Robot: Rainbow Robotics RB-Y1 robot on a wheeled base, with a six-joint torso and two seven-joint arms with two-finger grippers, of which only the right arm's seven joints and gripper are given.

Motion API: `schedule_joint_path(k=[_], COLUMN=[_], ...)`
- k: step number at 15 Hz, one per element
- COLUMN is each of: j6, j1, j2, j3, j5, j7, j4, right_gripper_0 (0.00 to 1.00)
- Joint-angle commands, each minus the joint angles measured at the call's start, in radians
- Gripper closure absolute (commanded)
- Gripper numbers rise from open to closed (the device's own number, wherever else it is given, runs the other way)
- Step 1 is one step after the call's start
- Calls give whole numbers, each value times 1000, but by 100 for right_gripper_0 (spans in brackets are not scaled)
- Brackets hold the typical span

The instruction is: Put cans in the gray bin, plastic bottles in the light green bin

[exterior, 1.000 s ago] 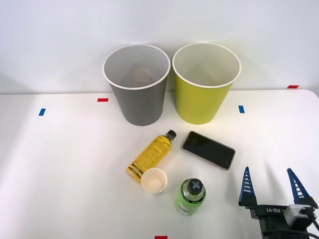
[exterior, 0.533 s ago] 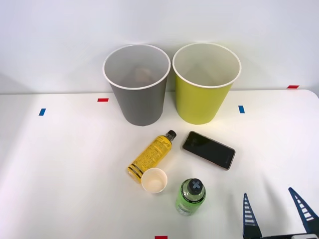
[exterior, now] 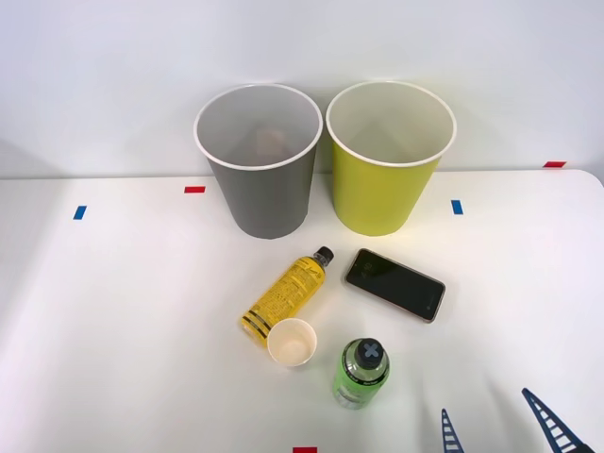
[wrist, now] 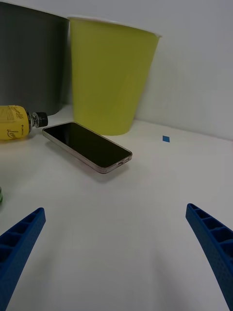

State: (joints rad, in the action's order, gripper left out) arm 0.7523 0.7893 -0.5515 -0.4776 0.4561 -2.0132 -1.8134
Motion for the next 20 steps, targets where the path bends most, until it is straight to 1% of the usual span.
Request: schedule_joint_path(k=[1,8,20], j6=[-10,-10,-10], j1=[4,31,31], j2=[-5,-7,-7], j3=[-4,4,4], j5=[-11,-30,-30], j7=[-15,-21,-21], j4=[0,0,0], right_gripper_0=[0,0,0])
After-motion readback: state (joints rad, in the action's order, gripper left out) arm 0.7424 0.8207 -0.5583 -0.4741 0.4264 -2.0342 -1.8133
